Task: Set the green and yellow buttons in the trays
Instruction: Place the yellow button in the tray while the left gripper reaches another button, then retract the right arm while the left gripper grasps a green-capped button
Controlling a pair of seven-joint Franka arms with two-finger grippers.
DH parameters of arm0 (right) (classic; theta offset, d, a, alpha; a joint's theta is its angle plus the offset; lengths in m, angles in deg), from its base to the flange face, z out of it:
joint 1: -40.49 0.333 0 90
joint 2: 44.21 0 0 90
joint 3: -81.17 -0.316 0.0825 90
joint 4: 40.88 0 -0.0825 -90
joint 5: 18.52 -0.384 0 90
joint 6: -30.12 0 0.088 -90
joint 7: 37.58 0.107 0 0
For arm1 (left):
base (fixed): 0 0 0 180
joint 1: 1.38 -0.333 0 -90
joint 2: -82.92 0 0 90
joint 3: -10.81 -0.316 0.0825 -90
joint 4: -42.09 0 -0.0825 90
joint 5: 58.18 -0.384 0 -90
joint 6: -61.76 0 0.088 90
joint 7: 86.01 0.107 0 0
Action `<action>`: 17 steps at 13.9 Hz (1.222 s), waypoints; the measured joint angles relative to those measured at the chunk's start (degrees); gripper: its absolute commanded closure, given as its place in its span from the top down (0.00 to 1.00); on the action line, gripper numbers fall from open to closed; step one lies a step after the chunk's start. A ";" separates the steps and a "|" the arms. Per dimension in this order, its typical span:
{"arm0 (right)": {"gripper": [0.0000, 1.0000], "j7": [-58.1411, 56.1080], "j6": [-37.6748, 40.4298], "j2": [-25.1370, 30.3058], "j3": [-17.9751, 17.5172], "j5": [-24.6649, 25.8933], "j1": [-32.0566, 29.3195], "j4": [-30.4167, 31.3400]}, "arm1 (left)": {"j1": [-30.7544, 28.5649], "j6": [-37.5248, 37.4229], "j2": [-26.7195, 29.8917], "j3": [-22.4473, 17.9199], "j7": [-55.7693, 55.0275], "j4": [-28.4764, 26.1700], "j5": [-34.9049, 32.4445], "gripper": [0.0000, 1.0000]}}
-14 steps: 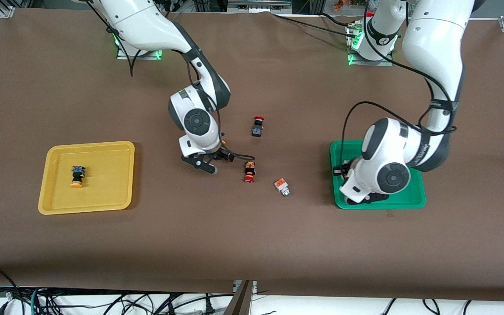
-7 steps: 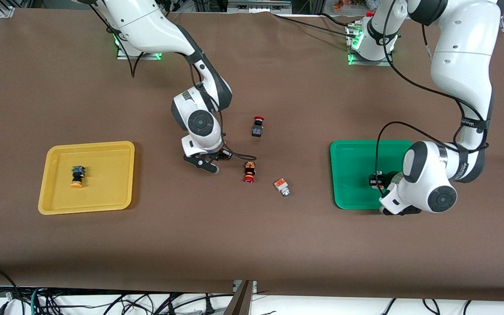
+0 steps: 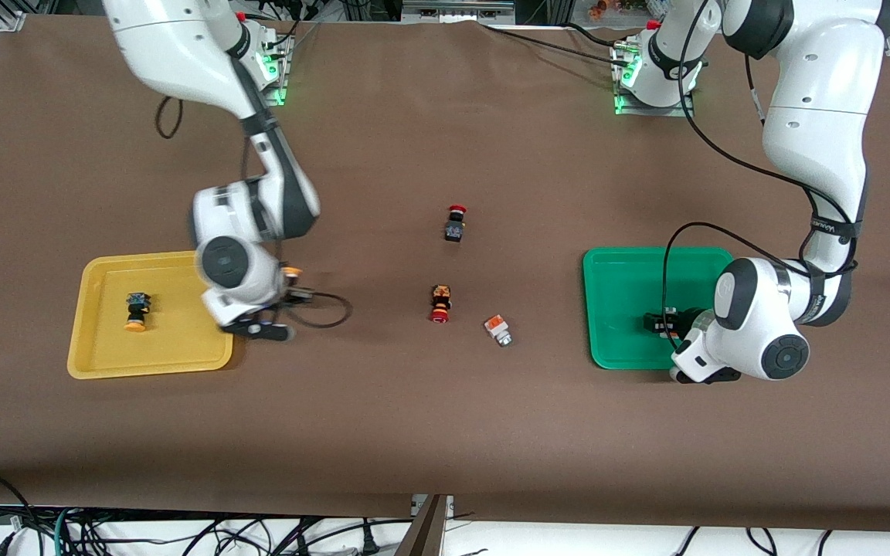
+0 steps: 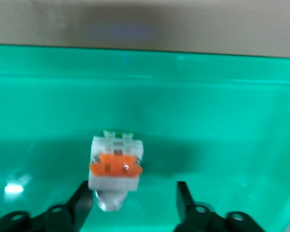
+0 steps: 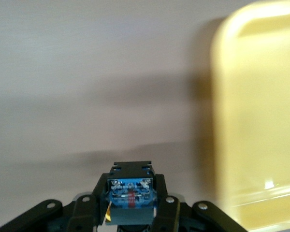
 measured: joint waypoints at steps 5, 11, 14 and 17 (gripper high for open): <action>0.99 -23.88 0.31 -0.96 4.62 -0.01 -9.16 0.62 | 1.23 -1.65 4.41 4.38 -0.41 0.77 7.09 1.00; 1.00 -27.26 3.77 0.20 3.97 -8.26 -10.02 -3.55 | 9.38 6.89 3.20 5.29 -9.14 0.42 11.60 1.00; 1.00 -25.77 18.97 2.57 4.08 -8.38 -9.54 -13.78 | 14.79 14.13 0.55 5.39 -22.48 0.87 11.62 1.00; 1.00 -25.12 29.55 3.71 5.57 -8.38 -9.67 -21.22 | 20.38 19.55 -2.67 5.11 -34.60 2.96 11.62 1.00</action>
